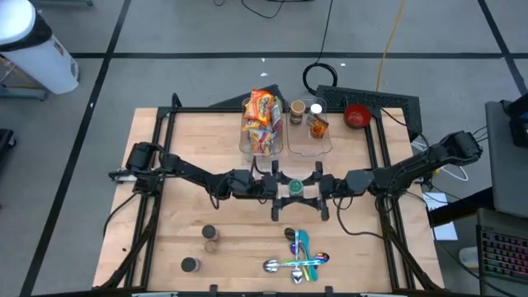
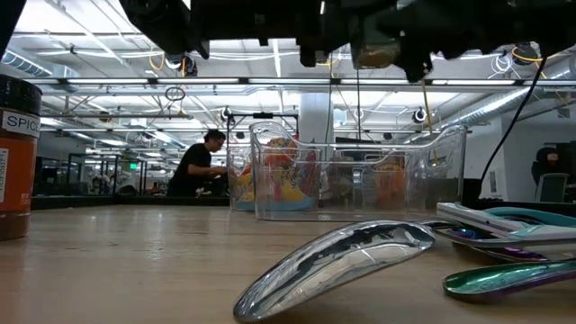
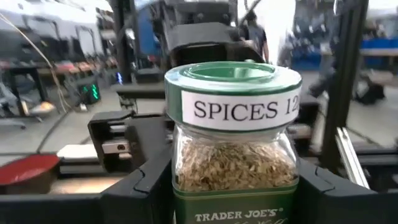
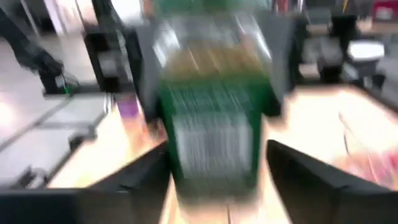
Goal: Pick & Place Food Item
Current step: Put the green seasoning bottle into the right transparent bin
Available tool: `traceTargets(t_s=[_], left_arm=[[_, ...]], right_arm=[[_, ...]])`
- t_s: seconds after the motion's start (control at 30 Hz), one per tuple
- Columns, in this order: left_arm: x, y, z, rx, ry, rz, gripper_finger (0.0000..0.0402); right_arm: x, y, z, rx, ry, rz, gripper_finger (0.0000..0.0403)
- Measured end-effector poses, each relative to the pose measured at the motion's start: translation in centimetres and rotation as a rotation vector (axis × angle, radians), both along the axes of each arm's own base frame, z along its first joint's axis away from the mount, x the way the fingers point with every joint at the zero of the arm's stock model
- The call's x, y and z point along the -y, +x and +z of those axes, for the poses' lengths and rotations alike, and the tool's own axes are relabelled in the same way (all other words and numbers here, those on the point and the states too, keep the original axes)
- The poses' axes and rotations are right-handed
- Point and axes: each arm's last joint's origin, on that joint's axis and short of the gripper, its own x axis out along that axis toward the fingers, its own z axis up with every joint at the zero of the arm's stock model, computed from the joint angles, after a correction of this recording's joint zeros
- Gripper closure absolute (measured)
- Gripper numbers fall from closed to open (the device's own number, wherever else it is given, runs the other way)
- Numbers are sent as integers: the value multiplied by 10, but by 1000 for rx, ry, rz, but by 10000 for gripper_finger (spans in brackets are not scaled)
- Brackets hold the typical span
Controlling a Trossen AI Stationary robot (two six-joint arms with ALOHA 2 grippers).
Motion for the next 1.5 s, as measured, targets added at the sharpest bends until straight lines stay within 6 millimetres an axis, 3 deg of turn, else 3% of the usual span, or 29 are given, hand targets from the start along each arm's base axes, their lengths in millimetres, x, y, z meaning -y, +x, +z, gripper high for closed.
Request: traceTargets(t_s=[0.17, 0.33, 0.53, 0.7, 0.9, 1.13, 1.3, 1.5], left_arm=[[1, -10, 12, -119, 13, -21, 197], [2, -9, 1, -206, 4, -23, 197], [1, -5, -12, -251, -15, -16, 197], [-2, -5, -12, -252, -15, 1, 197], [-2, -5, -12, -252, -15, 2, 197], [-2, -5, -13, -262, -13, 9, 197], [-2, -5, -13, -263, -13, 9, 197], [-2, -5, -13, -264, -12, 8, 197]], right_arm=[[5, -18, -4, -168, 41, -25, 44], [11, -36, 18, -213, 35, -41, 12], [11, -30, 80, -236, -10, -29, 25], [4, -6, 107, -337, -98, -14, 26], [-5, 27, 104, -425, -186, 13, 26], [-11, 41, 92, -469, -135, 85, 38], [-12, 46, 87, -492, -135, 82, 83], [-12, 46, 87, -487, -137, 71, 168]])
